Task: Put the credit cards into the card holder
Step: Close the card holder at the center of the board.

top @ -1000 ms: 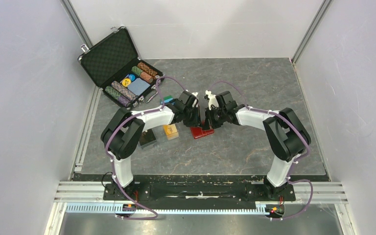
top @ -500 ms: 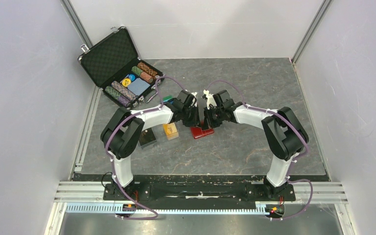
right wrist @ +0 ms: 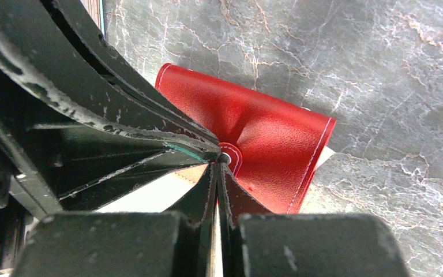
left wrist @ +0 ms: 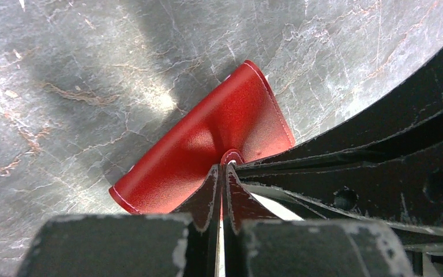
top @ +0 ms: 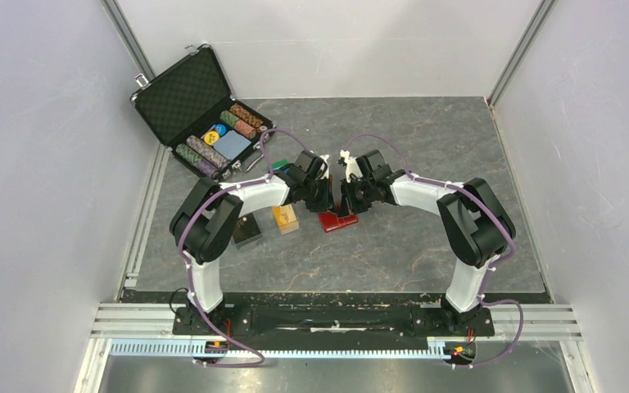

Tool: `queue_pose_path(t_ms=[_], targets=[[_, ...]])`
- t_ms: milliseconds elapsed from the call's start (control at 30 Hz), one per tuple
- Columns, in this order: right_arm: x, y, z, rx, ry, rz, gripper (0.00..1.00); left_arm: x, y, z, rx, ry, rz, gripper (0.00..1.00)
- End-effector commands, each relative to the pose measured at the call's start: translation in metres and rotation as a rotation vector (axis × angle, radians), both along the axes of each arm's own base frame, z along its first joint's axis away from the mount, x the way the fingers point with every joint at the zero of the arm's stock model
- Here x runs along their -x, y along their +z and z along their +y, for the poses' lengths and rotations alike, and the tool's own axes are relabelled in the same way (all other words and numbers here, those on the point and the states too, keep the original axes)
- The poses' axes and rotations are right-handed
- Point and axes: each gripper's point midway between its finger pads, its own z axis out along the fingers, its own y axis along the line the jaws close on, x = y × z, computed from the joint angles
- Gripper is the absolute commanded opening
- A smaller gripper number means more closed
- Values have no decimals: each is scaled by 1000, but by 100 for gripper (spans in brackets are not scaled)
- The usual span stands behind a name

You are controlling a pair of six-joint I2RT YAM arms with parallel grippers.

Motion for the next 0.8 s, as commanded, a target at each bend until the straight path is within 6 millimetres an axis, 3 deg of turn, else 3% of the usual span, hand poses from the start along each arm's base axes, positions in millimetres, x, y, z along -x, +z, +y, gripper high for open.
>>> queue_pose_path(t_ms=[0, 133, 533, 667, 767], targets=[[13, -48, -26, 168, -16, 46, 0, 5, -14, 5, -70, 14, 17, 2], [15, -61, -37, 243, -39, 72, 0, 9, -25, 15, -135, 45, 65, 2], [44, -96, -64, 428, -47, 173, 0, 31, -67, 39, -282, 62, 171, 2], [53, -103, -70, 447, -38, 197, 0, 31, -71, 41, -309, 60, 175, 2], [50, -94, -57, 372, -4, 177, 0, 27, -61, 30, -253, 27, 150, 2]])
